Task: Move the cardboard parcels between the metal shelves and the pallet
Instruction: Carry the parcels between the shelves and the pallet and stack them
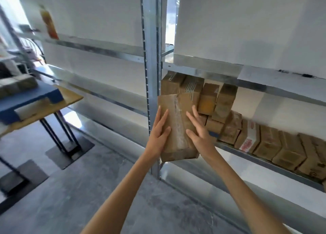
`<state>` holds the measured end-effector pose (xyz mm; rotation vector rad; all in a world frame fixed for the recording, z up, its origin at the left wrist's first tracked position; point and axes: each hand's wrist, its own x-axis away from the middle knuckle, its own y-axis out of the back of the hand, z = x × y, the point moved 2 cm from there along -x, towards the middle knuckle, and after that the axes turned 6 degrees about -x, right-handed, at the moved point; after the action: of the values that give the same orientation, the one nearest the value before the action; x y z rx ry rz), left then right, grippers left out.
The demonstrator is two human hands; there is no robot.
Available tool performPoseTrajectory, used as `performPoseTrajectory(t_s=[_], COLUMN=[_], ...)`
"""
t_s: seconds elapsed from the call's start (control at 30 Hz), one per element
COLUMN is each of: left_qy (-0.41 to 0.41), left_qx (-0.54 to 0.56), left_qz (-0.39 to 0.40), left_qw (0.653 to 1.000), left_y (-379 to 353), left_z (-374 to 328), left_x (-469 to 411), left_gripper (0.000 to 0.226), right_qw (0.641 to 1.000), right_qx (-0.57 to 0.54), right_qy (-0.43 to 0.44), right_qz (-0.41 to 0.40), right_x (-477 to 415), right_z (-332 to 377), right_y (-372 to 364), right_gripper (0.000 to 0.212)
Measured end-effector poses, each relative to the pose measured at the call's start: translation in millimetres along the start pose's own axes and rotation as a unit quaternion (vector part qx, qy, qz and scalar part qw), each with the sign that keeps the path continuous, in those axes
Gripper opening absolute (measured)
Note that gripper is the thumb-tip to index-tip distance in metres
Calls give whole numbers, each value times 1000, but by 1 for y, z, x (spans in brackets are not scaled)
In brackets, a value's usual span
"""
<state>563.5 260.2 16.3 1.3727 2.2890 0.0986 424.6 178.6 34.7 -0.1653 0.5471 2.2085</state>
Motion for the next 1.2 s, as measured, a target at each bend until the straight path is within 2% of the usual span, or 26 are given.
performPoseTrajectory(t_s=[0.43, 0.67, 0.93, 1.2], left_qy=[84, 104, 111, 130], left_qx=[-85, -133, -215, -234], left_qz=[-174, -259, -316, -363], left_qw=[977, 951, 918, 893], left_y=[187, 300, 414, 488], left_z=[35, 53, 72, 99], left_x=[53, 81, 113, 117], left_gripper=[53, 54, 57, 58], right_qw=[985, 965, 948, 927], right_qx=[-27, -32, -51, -75], right_qy=[46, 117, 162, 181], right_qz=[162, 234, 270, 321], right_x=[-64, -98, -117, -152], right_z=[53, 94, 136, 152], right_y=[-188, -311, -430, -511], right_gripper=[57, 57, 59, 57])
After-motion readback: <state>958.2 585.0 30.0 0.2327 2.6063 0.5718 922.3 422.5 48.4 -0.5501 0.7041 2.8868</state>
